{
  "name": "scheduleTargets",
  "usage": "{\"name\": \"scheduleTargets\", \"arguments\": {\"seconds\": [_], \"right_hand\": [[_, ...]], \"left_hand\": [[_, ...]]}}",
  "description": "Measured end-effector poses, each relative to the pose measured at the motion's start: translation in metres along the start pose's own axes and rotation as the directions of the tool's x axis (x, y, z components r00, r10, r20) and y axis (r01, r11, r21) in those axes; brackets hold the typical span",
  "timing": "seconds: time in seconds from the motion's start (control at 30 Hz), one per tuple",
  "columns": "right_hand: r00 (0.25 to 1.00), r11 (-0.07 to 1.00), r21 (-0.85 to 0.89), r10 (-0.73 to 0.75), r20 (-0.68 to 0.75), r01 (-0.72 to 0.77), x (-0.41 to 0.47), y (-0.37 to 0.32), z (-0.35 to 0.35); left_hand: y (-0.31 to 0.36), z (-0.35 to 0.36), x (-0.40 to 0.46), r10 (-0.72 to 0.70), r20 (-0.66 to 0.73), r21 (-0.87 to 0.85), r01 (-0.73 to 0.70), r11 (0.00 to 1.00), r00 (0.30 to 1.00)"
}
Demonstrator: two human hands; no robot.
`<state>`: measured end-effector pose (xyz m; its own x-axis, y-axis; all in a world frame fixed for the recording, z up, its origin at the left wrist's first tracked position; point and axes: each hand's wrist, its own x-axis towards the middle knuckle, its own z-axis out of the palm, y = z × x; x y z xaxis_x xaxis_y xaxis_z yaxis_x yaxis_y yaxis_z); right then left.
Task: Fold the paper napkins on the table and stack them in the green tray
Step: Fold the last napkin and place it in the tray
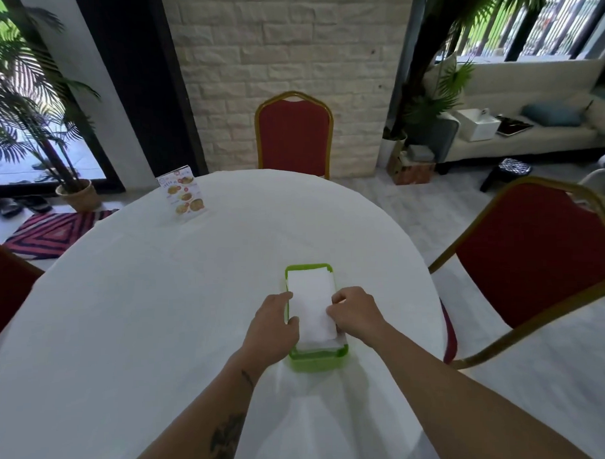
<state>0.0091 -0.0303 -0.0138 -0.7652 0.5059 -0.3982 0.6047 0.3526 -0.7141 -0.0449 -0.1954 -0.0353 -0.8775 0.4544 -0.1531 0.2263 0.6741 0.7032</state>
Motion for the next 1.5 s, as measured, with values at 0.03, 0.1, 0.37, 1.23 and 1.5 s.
{"name": "scheduleTargets", "arguments": {"seconds": [0.03, 0.1, 0.37, 1.23, 1.5], "right_hand": [[1.000, 0.999, -0.033, -0.009, -0.010, 0.009, 0.001, 0.000, -0.001], [0.998, 0.994, -0.099, -0.047, -0.041, 0.043, 0.001, -0.001, -0.002], [0.980, 0.902, -0.386, -0.198, 0.034, 0.195, -0.007, 0.018, 0.012], [0.974, 0.934, 0.345, 0.019, 0.224, -0.098, 0.002, 0.031, -0.007], [0.988, 0.927, 0.368, 0.022, 0.151, -0.077, 0.040, 0.059, -0.085]], "left_hand": [[0.001, 0.002, -0.001, 0.002, 0.008, 0.010, -0.002, 1.000, 1.000], [0.002, 0.005, -0.001, 0.008, 0.010, 0.037, -0.008, 0.999, 1.000], [0.002, 0.012, -0.008, -0.053, 0.027, 0.074, 0.051, 0.996, 0.998], [0.046, 0.058, 0.006, -0.329, -0.102, -0.436, 0.255, 0.863, 0.939], [0.117, 0.108, 0.038, -0.236, -0.087, -0.450, 0.174, 0.876, 0.968]]}}
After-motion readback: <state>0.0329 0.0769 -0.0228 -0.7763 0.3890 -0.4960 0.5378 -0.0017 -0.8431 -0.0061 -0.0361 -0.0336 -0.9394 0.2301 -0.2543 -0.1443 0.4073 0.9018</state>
